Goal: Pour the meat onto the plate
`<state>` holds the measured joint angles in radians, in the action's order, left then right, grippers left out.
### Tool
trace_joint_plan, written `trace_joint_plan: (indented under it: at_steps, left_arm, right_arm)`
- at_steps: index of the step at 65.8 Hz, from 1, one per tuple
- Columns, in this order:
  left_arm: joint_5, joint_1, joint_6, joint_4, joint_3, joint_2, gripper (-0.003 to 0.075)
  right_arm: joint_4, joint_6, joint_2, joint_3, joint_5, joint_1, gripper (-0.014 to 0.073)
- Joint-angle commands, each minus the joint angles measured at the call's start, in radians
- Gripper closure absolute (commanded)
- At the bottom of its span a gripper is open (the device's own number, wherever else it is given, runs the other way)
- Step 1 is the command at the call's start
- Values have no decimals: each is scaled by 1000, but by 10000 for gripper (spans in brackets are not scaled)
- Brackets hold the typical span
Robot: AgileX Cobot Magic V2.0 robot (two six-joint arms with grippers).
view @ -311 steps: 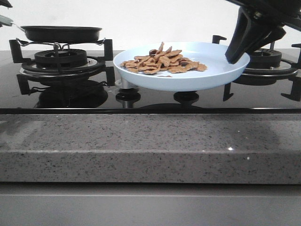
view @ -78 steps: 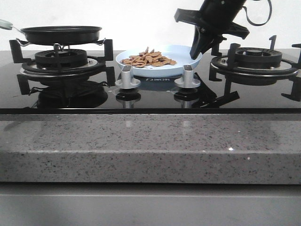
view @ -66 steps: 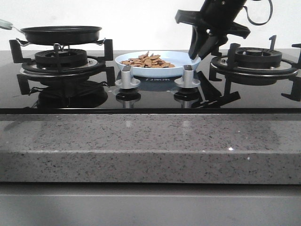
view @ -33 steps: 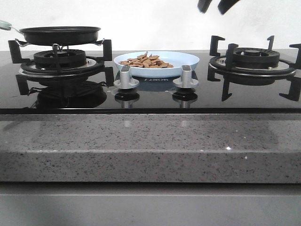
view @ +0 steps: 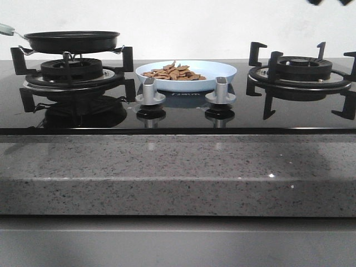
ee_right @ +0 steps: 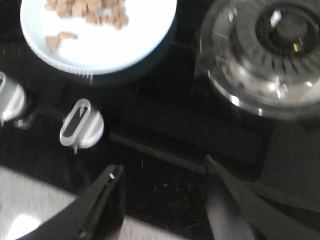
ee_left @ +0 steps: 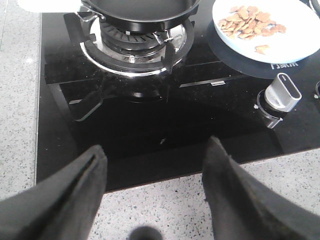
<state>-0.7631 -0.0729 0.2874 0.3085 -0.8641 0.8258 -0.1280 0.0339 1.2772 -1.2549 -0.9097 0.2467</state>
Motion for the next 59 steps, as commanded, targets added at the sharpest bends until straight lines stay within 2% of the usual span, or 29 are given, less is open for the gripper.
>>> trace_joint_plan:
  at_steps: [1,17,25,37,50,54,59]
  left_arm:
    - [54,-7,-9,23,-24,-4,301]
    - [39,-3,-16,-21,-24,-10,302]
    - [9,12,-90,-66,-24,-29,302]
    - [-45,32,-257,-262,-24,-95,302]
    - [-68,34,-269,-269,-24,-143,302]
    - [-71,34,-269,-269,-24,-145,327]
    - [-71,34,-269,-269,-24,-145,416]
  right_arm:
    - [14,10,-117,65,61,-6,201]
    - [75,-74,-345,262,55,-6,201]
    - [128,-111,-448,347,30,-6,201]
    - [155,-133,-605,419,-24,-6,201]
    - [155,-133,-709,458,-45,-6,203]
    - [156,-133,-725,464,-45,-6,232]
    - [155,-133,-734,469,-49,-6,344]
